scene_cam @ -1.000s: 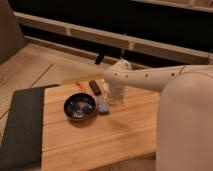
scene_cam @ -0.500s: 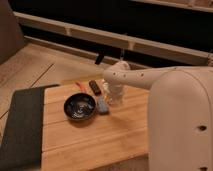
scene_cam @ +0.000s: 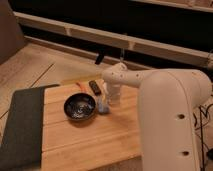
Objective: Wipe the white sponge on the table
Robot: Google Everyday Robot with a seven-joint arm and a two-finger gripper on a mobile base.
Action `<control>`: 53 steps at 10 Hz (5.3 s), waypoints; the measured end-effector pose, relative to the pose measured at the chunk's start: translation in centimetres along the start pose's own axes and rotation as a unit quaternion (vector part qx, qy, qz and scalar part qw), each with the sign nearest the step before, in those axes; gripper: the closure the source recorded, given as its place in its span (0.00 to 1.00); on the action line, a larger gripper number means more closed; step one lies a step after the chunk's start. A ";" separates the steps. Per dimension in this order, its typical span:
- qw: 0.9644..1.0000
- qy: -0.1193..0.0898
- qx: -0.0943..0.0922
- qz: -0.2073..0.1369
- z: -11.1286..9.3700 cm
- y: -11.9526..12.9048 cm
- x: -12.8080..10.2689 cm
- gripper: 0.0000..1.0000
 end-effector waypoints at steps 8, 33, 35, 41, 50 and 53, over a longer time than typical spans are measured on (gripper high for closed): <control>1.000 0.021 0.006 -0.006 1.6 0.5 -0.1 0.35; 0.998 0.048 0.031 0.041 1.6 -3.4 1.1 1.00; 0.998 0.046 0.024 0.022 1.9 -1.9 -0.2 1.00; 0.998 0.050 -0.018 -0.024 2.2 4.5 0.4 1.00; 0.997 0.069 0.021 0.037 2.3 -1.5 4.2 1.00; 0.997 0.067 0.032 0.039 2.8 -3.0 1.2 1.00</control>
